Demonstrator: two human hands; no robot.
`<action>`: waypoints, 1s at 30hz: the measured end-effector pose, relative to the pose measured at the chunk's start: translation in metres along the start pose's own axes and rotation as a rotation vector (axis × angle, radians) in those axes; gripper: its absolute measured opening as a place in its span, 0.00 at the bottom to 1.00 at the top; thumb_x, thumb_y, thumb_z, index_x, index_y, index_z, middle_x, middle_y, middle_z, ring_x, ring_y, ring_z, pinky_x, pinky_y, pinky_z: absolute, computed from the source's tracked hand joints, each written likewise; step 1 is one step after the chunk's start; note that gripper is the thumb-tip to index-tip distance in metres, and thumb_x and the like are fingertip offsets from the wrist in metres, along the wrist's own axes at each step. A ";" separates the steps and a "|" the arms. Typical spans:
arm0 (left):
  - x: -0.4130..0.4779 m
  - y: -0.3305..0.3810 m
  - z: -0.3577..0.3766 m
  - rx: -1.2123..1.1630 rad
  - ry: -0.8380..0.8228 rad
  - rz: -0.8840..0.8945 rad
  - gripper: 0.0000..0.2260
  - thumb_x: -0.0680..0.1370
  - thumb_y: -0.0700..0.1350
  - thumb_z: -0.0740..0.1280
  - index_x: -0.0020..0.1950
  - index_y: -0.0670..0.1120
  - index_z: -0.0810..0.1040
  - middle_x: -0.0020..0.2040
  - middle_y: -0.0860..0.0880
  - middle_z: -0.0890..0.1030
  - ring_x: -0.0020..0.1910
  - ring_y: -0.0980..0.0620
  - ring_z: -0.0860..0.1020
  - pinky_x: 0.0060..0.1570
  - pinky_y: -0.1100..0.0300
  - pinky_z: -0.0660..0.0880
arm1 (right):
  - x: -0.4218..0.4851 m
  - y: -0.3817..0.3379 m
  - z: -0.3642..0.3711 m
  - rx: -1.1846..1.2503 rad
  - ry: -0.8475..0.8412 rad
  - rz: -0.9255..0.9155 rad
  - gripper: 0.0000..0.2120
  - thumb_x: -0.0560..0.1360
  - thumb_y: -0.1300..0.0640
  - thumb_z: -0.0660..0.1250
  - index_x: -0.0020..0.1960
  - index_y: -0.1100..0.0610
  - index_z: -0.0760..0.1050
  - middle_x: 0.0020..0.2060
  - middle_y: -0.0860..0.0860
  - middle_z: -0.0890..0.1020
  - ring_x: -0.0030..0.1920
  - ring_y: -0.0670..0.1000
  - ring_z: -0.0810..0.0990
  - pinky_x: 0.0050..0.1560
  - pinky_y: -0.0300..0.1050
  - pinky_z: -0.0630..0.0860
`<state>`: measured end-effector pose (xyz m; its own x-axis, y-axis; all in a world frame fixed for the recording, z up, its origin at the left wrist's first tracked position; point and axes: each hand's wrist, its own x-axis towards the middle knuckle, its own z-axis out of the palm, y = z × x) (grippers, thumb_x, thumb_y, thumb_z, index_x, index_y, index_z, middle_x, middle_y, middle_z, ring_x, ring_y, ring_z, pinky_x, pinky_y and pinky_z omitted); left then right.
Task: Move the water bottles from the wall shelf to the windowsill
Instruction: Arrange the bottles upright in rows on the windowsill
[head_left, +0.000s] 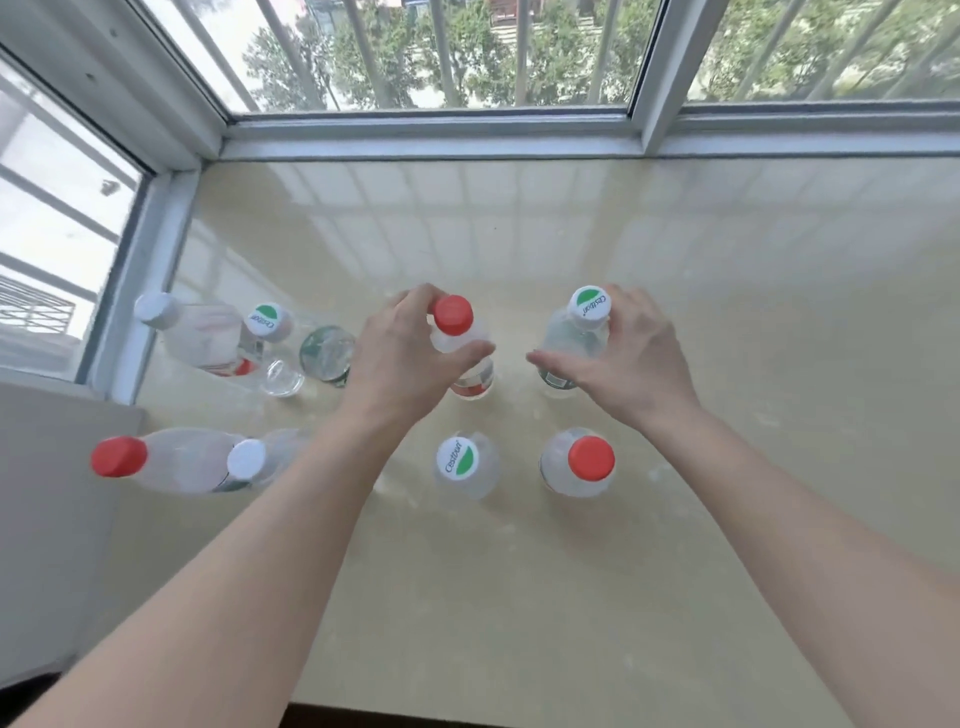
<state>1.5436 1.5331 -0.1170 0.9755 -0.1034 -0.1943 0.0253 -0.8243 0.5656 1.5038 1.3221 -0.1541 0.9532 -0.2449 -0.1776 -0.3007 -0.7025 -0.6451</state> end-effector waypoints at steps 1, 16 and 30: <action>0.001 -0.001 0.001 -0.004 0.010 -0.002 0.20 0.68 0.58 0.76 0.53 0.50 0.76 0.52 0.53 0.79 0.53 0.50 0.77 0.50 0.56 0.71 | 0.001 0.000 0.002 -0.004 0.024 -0.009 0.32 0.59 0.31 0.75 0.52 0.51 0.74 0.49 0.49 0.75 0.50 0.50 0.75 0.48 0.48 0.74; 0.002 -0.011 -0.004 -0.119 -0.061 0.091 0.18 0.69 0.52 0.77 0.55 0.54 0.77 0.54 0.56 0.80 0.54 0.54 0.79 0.54 0.68 0.71 | 0.007 0.012 -0.008 0.115 -0.195 -0.158 0.35 0.63 0.53 0.82 0.66 0.49 0.73 0.56 0.43 0.75 0.59 0.47 0.73 0.57 0.47 0.75; 0.001 -0.013 0.001 -0.201 -0.083 0.094 0.16 0.69 0.51 0.77 0.54 0.55 0.78 0.52 0.57 0.81 0.54 0.55 0.79 0.47 0.78 0.68 | 0.013 0.019 -0.010 0.143 -0.277 -0.190 0.34 0.63 0.56 0.80 0.65 0.44 0.71 0.58 0.40 0.76 0.61 0.48 0.77 0.57 0.51 0.79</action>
<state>1.5445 1.5433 -0.1250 0.9545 -0.2267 -0.1935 -0.0139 -0.6823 0.7309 1.5101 1.2989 -0.1611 0.9703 0.0854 -0.2265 -0.1281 -0.6125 -0.7800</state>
